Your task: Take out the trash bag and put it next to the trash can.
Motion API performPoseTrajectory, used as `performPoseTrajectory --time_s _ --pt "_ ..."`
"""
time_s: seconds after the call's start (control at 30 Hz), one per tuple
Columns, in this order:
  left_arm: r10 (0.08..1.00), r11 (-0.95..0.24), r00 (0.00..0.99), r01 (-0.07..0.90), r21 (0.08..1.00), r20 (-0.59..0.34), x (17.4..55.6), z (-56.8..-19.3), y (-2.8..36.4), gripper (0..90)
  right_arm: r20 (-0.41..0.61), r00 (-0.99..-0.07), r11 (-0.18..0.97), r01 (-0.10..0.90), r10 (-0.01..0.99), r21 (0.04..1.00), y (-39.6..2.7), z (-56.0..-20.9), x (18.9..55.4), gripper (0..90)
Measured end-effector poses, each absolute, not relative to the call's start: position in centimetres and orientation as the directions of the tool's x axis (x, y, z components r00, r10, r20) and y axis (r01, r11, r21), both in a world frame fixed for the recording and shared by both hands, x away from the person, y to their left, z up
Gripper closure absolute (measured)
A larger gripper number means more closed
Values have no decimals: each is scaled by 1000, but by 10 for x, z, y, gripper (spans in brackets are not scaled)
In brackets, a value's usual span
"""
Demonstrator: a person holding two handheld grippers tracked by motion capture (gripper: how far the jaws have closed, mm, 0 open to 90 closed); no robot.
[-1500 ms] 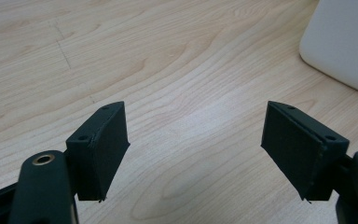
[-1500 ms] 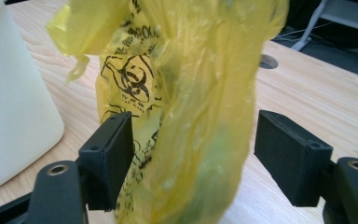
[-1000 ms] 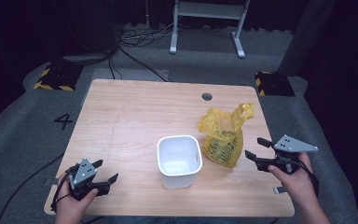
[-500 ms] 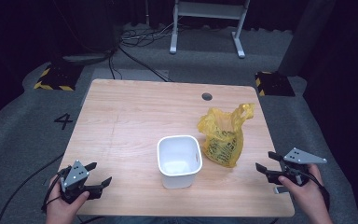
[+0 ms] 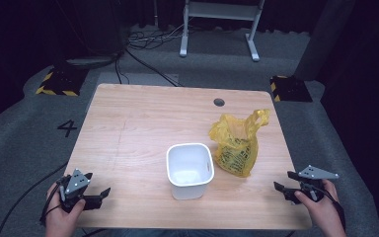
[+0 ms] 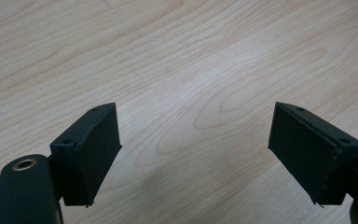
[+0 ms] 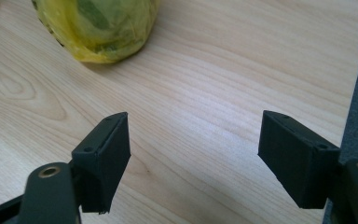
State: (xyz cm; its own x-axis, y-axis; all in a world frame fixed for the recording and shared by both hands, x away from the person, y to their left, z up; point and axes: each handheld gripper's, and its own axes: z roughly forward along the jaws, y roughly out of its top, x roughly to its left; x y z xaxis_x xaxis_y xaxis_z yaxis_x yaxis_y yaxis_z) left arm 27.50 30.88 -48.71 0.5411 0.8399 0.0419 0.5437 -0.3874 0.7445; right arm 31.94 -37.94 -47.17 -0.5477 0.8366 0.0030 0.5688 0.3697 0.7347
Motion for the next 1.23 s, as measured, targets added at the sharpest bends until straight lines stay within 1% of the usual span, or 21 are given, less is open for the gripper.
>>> performPoseTrajectory --time_s 0.23,0.37,0.43,0.57,0.67,0.7,0.9,1.03,1.17,1.23 --pt "831 -401 556 565 721 27 279 -490 317 164 22 -550 372 593 835 714 -378 -486 327 239" --pt "834 -405 551 564 720 37 283 -492 321 163 26 -557 382 601 830 702 -375 -494 329 226" --pt "837 -397 546 574 716 26 286 -494 321 163 28 -565 390 603 825 696 -374 -497 330 218" --pt "822 -385 569 549 742 6 294 -500 321 164 12 -571 390 575 821 719 -373 -502 332 183" --pt "824 -379 567 563 735 -10 297 -505 319 163 -7 -583 406 556 812 725 -371 -505 331 151" --pt "826 -383 564 585 715 -19 298 -506 317 164 -8 -583 406 556 813 726 -371 -505 331 151" --pt "845 -366 534 601 711 -17 301 -506 314 142 -9 -587 409 553 810 726 -371 -505 331 151" --pt "858 -357 514 613 705 -12 306 -507 311 93 -8 -587 408 553 810 726 -371 -505 331 150" --pt "864 -355 504 617 702 -5 306 -507 311 80 -7 -595 413 549 804 727 -370 -505 333 150" --pt "874 -341 486 631 696 -12 306 -507 311 57 -7 -594 412 549 804 728 -370 -505 333 150"
